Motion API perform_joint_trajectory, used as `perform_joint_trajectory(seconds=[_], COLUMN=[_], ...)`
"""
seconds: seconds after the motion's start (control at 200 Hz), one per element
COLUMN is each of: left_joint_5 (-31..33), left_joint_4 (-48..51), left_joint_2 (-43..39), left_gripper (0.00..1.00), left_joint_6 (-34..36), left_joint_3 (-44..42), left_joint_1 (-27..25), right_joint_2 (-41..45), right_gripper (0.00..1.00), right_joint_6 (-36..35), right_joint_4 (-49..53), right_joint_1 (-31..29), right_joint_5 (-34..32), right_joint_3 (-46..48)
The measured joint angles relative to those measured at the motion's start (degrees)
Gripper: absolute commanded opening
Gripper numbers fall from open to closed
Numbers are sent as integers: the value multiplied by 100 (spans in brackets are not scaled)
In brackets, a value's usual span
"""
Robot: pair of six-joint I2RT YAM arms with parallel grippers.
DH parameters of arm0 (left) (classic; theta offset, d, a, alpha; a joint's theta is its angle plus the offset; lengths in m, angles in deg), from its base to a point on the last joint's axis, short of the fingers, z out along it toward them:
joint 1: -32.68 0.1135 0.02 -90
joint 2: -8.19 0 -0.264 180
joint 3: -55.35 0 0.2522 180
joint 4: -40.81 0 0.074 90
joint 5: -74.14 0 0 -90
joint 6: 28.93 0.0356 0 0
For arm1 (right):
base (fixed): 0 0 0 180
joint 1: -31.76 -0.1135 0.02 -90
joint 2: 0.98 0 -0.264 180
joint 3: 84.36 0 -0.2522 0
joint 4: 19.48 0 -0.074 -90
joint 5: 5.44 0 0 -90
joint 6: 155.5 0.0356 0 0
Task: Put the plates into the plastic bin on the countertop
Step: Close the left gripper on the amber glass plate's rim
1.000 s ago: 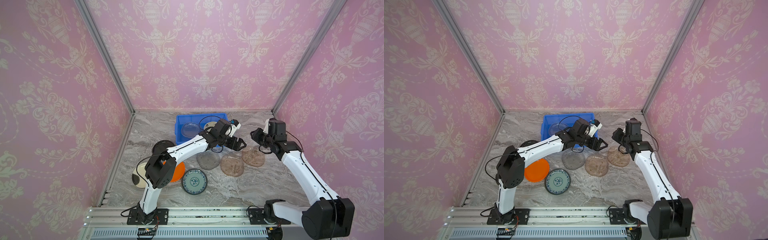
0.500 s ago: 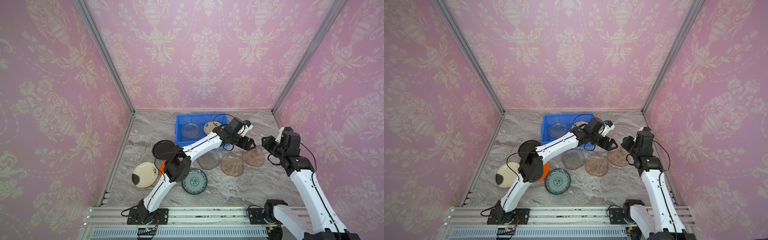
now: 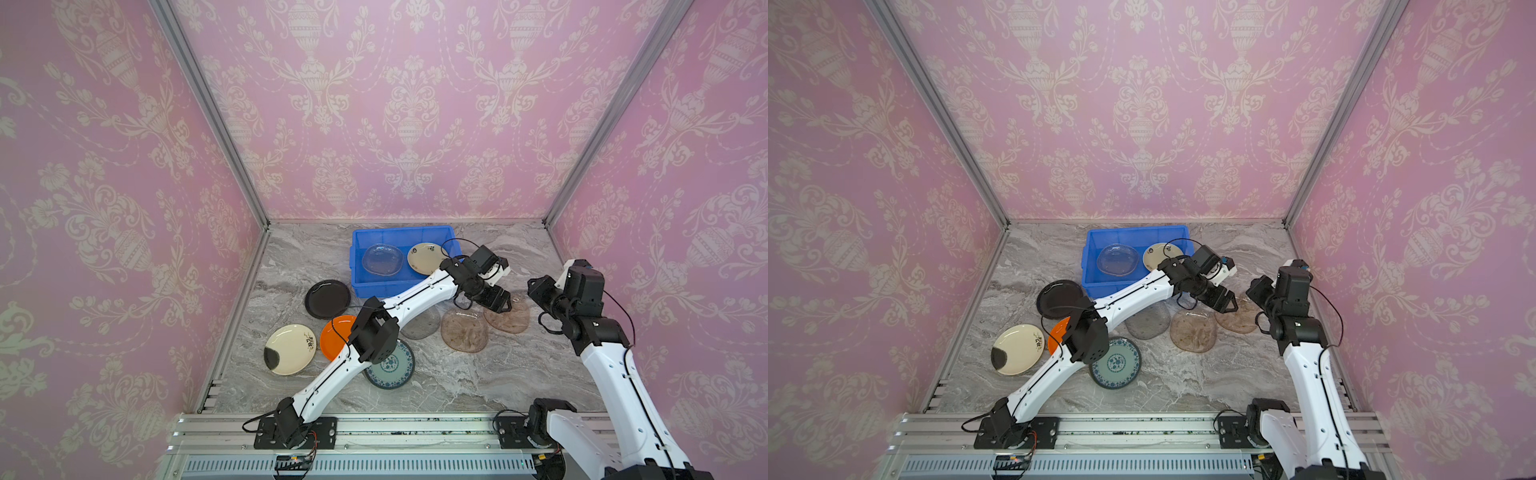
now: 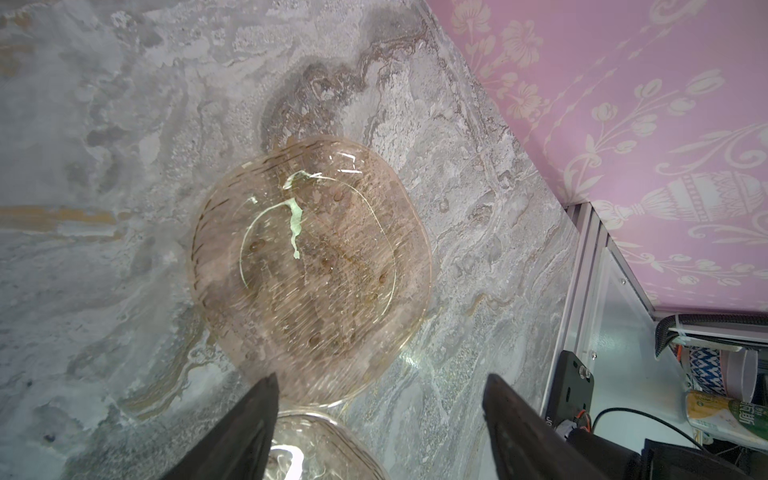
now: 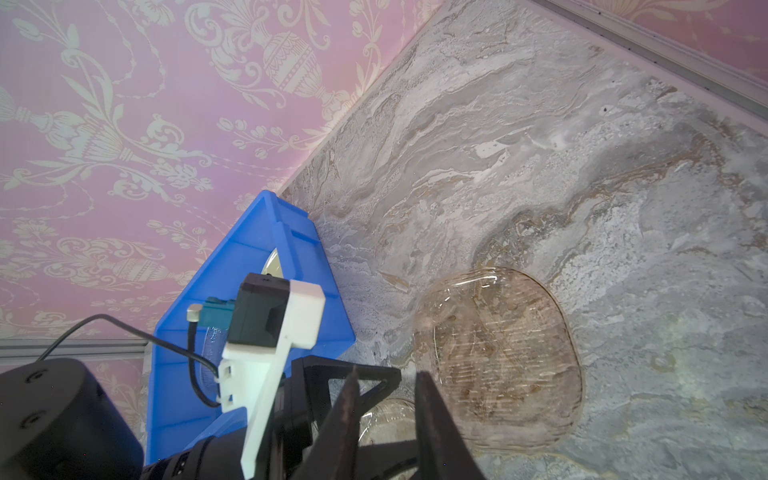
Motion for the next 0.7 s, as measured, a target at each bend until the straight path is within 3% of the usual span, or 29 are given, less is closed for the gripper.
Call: perform_joint_trajectory(seconds=[0.205, 0.56, 0.701], left_joint_5=[57, 892, 1019], left_joint_4=[177, 229, 151], left_joint_2=[138, 138, 146], left_gripper=[76, 75, 70], left_joint_6=[46, 146, 136], left_joint_3=[0, 0, 0], left_joint_1=[-85, -81, -13], right_joint_2=[-122, -376, -459], right_gripper=[26, 26, 26], right_joint_6=[9, 20, 20], right_joint_4=[-151, -356, -439], right_joint_1=[0, 0, 0], right_joint_5=[83, 232, 269], right_joint_3=[37, 101, 107])
